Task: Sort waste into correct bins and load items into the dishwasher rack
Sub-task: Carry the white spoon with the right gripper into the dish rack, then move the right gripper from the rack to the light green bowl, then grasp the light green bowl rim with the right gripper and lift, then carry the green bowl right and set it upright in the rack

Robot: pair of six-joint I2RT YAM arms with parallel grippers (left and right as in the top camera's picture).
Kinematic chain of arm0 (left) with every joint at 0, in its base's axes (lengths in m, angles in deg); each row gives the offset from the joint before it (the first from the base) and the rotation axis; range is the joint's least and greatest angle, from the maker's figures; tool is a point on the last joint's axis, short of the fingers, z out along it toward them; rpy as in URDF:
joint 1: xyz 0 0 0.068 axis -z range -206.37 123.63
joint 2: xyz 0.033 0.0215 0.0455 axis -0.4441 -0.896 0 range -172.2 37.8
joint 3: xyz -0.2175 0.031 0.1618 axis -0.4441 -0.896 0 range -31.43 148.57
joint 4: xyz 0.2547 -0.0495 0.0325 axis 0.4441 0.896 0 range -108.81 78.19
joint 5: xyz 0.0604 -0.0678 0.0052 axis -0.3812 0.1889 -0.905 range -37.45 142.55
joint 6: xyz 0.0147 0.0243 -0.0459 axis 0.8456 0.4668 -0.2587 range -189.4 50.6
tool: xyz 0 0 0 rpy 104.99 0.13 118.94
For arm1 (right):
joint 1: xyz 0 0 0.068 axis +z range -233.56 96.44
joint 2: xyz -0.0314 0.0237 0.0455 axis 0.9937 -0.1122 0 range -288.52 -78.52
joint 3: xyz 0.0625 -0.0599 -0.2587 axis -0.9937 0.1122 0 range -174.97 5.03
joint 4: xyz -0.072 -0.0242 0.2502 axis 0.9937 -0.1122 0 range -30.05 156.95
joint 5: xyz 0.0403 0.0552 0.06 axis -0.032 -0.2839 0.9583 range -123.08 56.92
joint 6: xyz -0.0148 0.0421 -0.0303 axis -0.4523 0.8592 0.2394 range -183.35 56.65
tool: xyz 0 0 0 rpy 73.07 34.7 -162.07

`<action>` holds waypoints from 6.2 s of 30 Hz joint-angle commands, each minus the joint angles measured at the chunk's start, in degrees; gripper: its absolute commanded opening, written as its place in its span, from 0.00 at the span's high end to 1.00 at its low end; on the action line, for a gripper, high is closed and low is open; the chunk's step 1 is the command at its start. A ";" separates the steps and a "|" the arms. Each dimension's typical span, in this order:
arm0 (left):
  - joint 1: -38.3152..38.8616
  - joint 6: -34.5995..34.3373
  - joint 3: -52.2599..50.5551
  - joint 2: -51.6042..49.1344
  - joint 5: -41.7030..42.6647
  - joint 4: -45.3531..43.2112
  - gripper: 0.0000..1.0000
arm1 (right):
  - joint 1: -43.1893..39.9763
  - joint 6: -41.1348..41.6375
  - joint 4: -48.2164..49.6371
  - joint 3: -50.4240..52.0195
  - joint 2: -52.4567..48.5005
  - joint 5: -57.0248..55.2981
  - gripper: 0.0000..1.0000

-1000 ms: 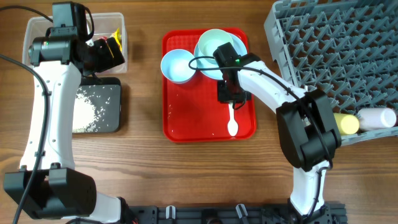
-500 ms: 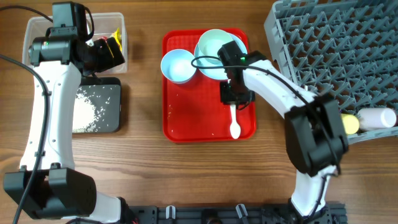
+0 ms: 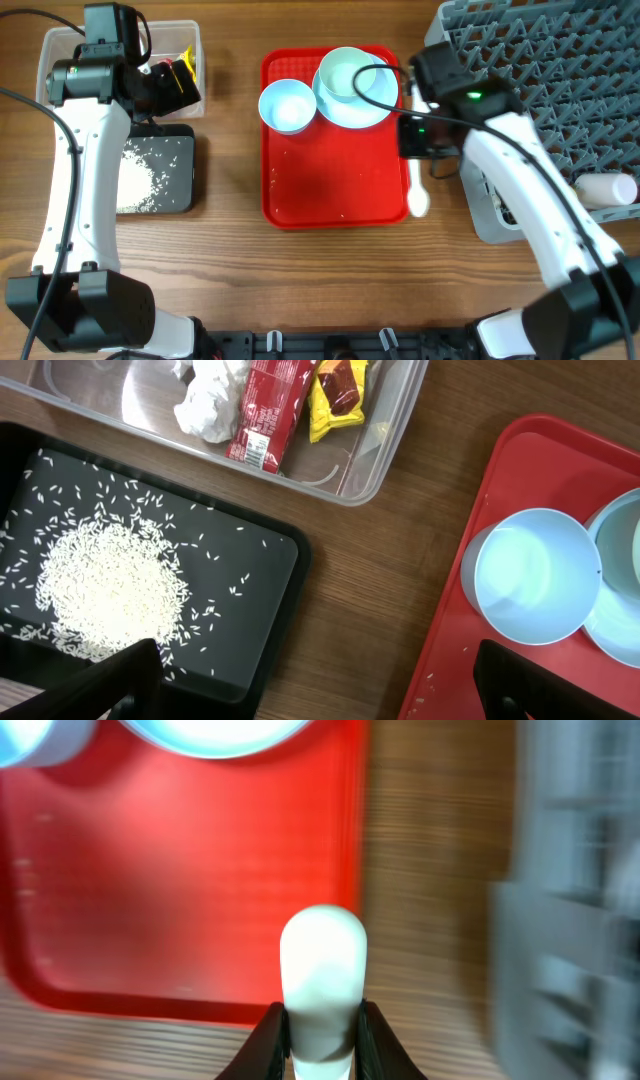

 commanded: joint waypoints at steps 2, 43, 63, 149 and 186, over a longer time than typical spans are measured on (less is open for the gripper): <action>-0.31 -0.50 -0.17 -0.55 0.46 -0.42 0.00 | -2.95 -6.75 -2.67 0.15 2.75 -11.78 0.96; -0.31 -0.50 -0.17 -0.57 0.48 -3.43 0.00 | -13.68 -18.32 9.20 10.16 -2.56 -21.44 0.94; -0.31 -0.50 -0.17 -0.57 0.48 -3.43 0.00 | -13.49 -10.93 3.50 -1.55 -2.49 -6.86 0.00; -0.24 -0.50 -0.17 -0.57 0.46 -0.15 0.00 | -8.90 -36.06 52.98 -13.14 -24.50 -60.08 0.96; -0.24 -0.50 -0.17 -0.57 0.46 -0.15 0.00 | -12.20 -33.79 51.87 -13.09 -31.56 -60.00 0.93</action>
